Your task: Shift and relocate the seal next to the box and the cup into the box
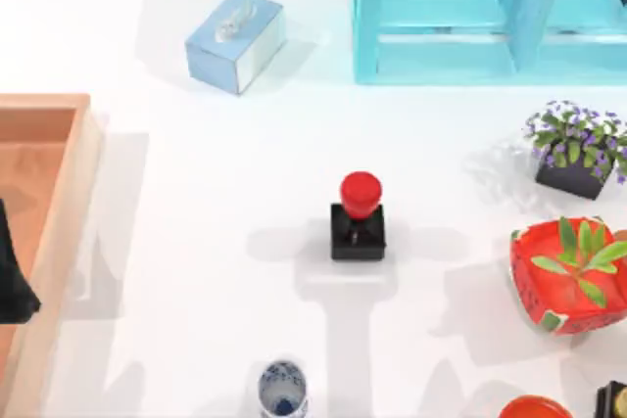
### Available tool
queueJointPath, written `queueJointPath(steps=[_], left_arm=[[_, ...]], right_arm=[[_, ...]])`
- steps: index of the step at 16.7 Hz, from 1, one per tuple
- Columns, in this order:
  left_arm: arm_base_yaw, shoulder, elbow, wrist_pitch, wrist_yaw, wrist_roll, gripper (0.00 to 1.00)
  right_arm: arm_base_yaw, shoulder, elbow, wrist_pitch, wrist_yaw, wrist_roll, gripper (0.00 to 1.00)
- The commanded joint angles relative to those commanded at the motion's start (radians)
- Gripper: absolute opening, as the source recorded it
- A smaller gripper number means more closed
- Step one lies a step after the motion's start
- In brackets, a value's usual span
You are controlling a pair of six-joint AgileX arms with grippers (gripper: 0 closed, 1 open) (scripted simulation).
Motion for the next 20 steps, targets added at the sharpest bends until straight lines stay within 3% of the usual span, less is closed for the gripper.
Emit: queueJointPath(steps=[4, 8, 13, 20], left_arm=[[-0.009, 0.028, 0.028, -0.017, 0.0, -0.008, 1.0], [-0.062, 0.196, 0.196, -0.124, 0.001, -0.057, 1.0], [-0.179, 0.572, 0.568, -0.364, 0.001, -0.169, 1.0], [-0.393, 1.26, 1.247, -0.806, 0.003, -0.375, 1.0]], right_arm=[[0.0, 0.0, 0.0, 0.0, 0.0, 0.0, 1.0], [0.0, 0.0, 0.0, 0.0, 0.0, 0.0, 1.0], [0.0, 0.0, 0.0, 0.0, 0.0, 0.0, 1.0], [0.0, 0.0, 0.0, 0.0, 0.0, 0.0, 1.0]])
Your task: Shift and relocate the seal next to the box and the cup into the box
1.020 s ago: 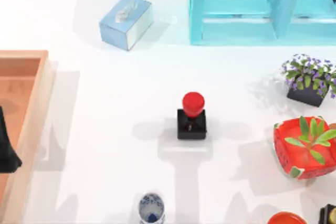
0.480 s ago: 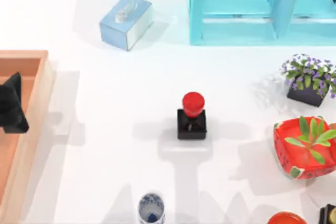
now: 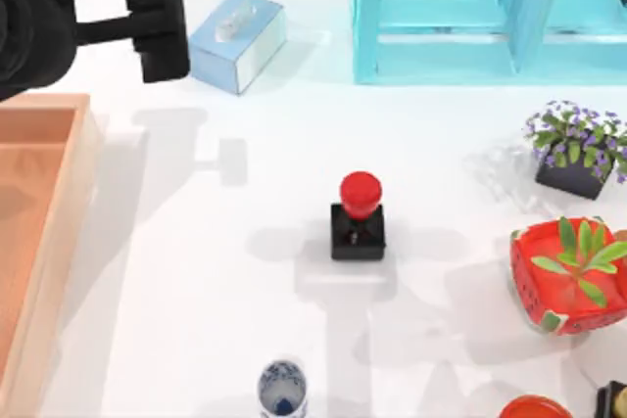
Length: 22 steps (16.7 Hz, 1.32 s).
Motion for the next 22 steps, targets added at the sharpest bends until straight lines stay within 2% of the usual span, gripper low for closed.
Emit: queueJointPath(steps=[7, 12, 16, 22], left_arm=[[-0.209, 0.674, 0.666, -0.431, 0.001, -0.201, 1.0], [-0.316, 1.02, 1.008, -0.65, 0.002, -0.304, 1.0], [-0.356, 1.151, 1.136, -0.733, 0.002, -0.342, 1.0], [-0.353, 1.159, 1.142, -0.736, 0.002, -0.343, 1.0]], right_arm=[[0.0, 0.0, 0.0, 0.0, 0.0, 0.0, 1.0], [0.0, 0.0, 0.0, 0.0, 0.0, 0.0, 1.0], [0.0, 0.0, 0.0, 0.0, 0.0, 0.0, 1.0], [0.0, 0.0, 0.0, 0.0, 0.0, 0.0, 1.0]])
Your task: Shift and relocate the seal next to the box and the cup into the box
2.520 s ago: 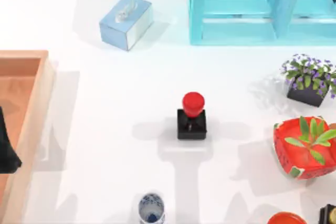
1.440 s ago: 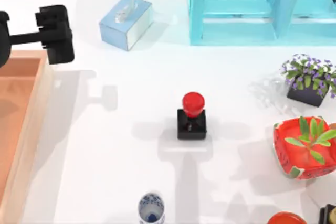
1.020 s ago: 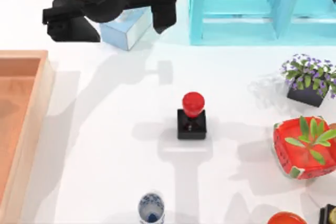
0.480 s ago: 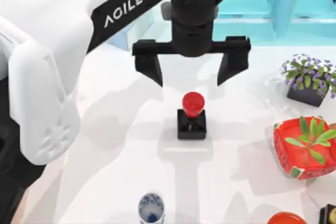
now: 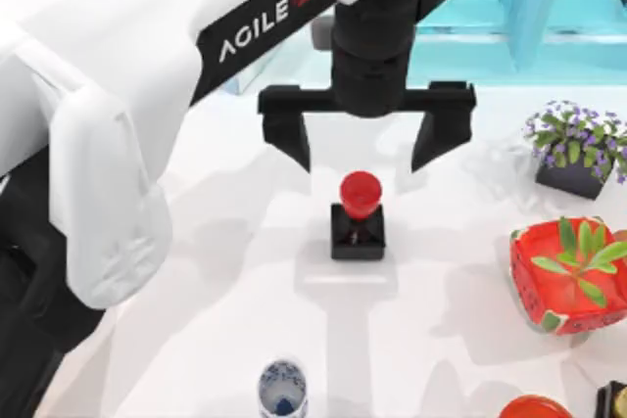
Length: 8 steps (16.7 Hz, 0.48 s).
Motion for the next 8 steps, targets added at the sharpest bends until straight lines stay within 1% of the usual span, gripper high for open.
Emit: queueJointPath(steps=[3, 8], left_arm=[[-0.002, -0.004, -0.039, 0.037, 0.0, 0.003, 1.0], [-0.001, -0.017, -0.244, 0.226, 0.0, 0.002, 1.0]], right_arm=[[0.0, 0.0, 0.0, 0.0, 0.0, 0.0, 1.0], [0.0, 0.0, 0.0, 0.0, 0.0, 0.0, 1.0]])
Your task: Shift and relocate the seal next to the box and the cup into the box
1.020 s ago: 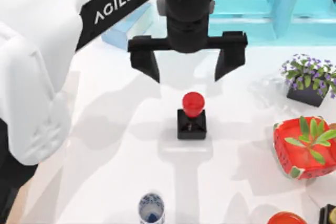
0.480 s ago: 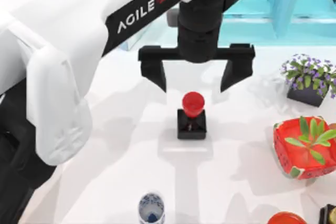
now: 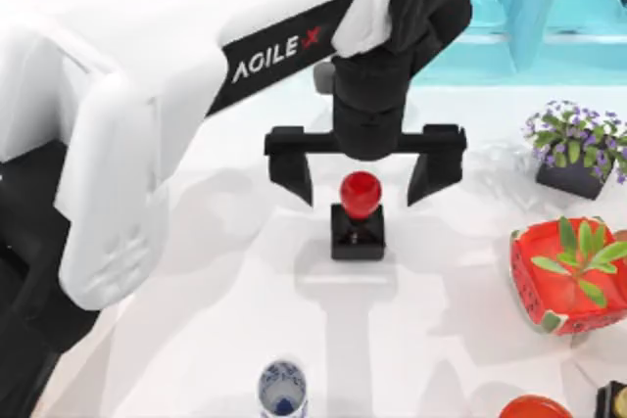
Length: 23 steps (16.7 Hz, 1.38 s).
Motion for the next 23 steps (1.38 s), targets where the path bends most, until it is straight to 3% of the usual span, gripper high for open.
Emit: queueJointPath(steps=[3, 8, 21, 23], left_arm=[[-0.001, -0.003, -0.096, 0.093, 0.0, -0.001, 1.0], [-0.001, -0.004, -0.109, 0.107, 0.0, -0.002, 1.0], [-0.001, -0.004, -0.109, 0.107, 0.0, -0.002, 0.02], [-0.001, -0.004, -0.109, 0.107, 0.0, -0.002, 0.0]], right_arm=[[0.0, 0.0, 0.0, 0.0, 0.0, 0.0, 1.0], [0.0, 0.0, 0.0, 0.0, 0.0, 0.0, 1.0], [0.0, 0.0, 0.0, 0.0, 0.0, 0.0, 1.0], [0.0, 0.0, 0.0, 0.0, 0.0, 0.0, 1.0]])
